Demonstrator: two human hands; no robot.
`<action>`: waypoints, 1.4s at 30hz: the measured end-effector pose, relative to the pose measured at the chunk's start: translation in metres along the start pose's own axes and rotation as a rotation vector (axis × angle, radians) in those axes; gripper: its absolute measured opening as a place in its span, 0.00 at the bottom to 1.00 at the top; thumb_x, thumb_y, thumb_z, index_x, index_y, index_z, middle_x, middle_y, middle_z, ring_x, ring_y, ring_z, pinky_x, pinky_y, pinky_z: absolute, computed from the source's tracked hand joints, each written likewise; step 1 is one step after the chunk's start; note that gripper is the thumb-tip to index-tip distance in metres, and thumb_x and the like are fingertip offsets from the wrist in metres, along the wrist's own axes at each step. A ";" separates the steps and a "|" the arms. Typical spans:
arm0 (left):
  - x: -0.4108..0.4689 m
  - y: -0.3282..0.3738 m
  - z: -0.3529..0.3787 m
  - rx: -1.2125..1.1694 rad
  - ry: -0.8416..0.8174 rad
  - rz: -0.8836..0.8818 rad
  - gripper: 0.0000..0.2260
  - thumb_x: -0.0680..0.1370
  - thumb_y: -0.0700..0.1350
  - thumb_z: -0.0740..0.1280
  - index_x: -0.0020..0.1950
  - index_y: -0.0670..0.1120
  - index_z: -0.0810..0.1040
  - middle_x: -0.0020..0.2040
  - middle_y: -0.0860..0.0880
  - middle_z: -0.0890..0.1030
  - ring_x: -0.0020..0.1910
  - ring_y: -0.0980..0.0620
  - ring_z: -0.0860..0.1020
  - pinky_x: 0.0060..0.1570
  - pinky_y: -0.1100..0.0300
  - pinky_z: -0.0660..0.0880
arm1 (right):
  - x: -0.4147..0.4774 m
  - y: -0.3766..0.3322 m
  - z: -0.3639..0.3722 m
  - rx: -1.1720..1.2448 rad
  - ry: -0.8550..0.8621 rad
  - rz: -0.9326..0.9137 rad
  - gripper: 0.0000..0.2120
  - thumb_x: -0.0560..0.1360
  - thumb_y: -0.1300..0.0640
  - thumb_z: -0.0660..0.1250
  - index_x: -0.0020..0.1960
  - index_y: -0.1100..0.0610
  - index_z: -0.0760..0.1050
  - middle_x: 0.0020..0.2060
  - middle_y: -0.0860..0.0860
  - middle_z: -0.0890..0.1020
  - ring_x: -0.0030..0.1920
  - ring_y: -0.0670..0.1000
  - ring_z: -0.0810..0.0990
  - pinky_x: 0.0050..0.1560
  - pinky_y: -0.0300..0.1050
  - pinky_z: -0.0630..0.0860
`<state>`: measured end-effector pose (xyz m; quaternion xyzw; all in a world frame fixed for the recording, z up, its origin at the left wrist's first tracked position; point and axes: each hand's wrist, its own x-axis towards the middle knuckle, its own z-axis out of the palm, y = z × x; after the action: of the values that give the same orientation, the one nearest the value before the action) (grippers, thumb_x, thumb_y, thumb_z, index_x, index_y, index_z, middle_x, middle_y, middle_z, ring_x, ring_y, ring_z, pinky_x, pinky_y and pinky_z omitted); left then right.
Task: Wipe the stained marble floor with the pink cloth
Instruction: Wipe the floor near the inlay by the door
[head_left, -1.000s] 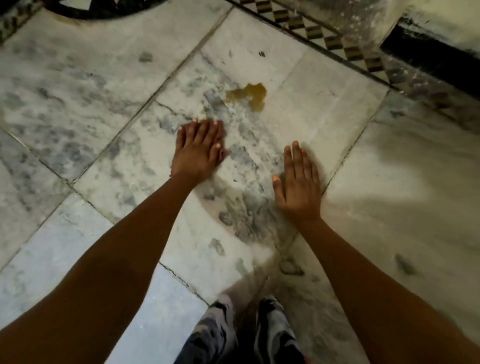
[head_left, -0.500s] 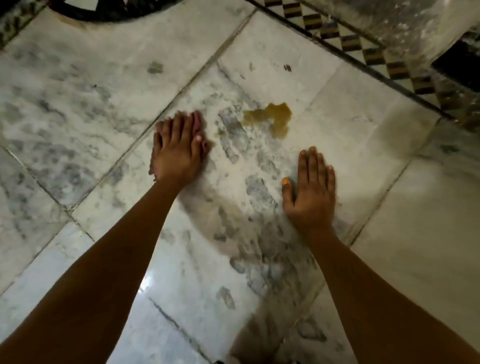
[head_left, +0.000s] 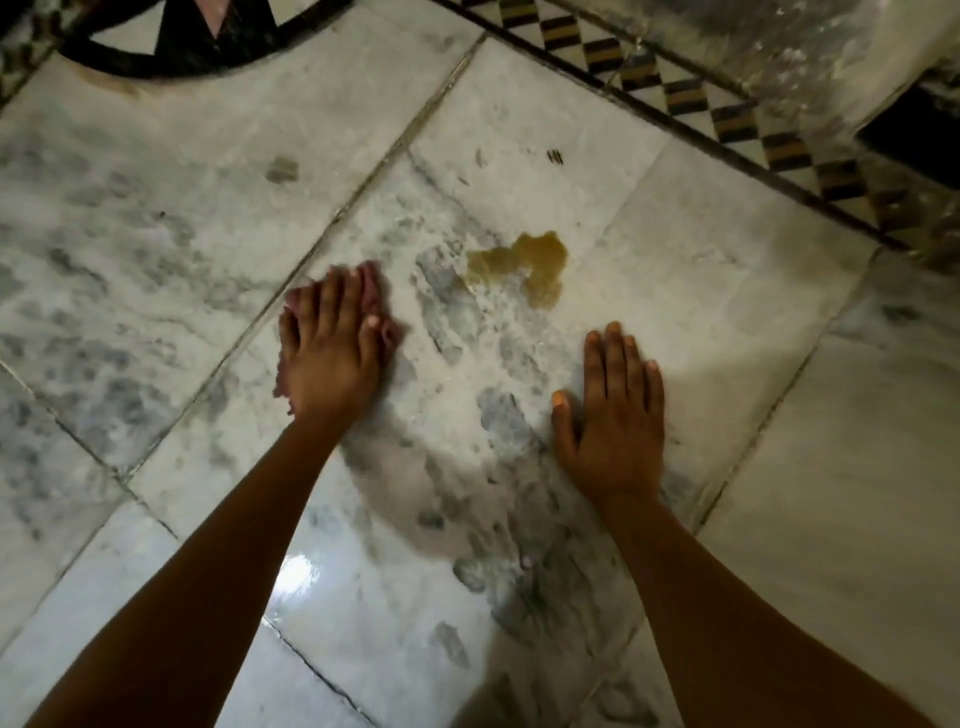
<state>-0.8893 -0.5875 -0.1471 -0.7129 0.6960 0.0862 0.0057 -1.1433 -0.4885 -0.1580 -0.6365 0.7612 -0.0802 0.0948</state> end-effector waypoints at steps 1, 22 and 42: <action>0.019 0.006 -0.002 -0.009 0.006 -0.065 0.24 0.81 0.54 0.47 0.77 0.50 0.53 0.77 0.47 0.56 0.76 0.44 0.51 0.73 0.45 0.46 | 0.000 0.000 0.001 -0.005 0.007 -0.003 0.31 0.77 0.45 0.50 0.76 0.60 0.57 0.75 0.58 0.59 0.75 0.56 0.56 0.74 0.55 0.52; 0.104 0.128 0.005 -0.132 -0.009 0.045 0.24 0.82 0.53 0.46 0.77 0.51 0.50 0.78 0.48 0.51 0.76 0.44 0.46 0.73 0.46 0.43 | 0.001 0.000 0.002 0.027 0.021 0.001 0.31 0.77 0.45 0.51 0.75 0.61 0.59 0.74 0.59 0.61 0.75 0.56 0.58 0.72 0.56 0.55; 0.053 0.159 0.017 -0.028 -0.064 0.694 0.25 0.78 0.57 0.47 0.76 0.55 0.57 0.77 0.50 0.58 0.75 0.45 0.54 0.71 0.44 0.50 | 0.002 0.000 0.002 0.049 0.024 0.000 0.31 0.76 0.45 0.52 0.74 0.62 0.61 0.74 0.59 0.61 0.74 0.56 0.59 0.73 0.56 0.55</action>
<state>-1.0486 -0.6429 -0.1534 -0.4305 0.8952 0.1148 -0.0120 -1.1432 -0.4906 -0.1600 -0.6328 0.7602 -0.1062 0.1014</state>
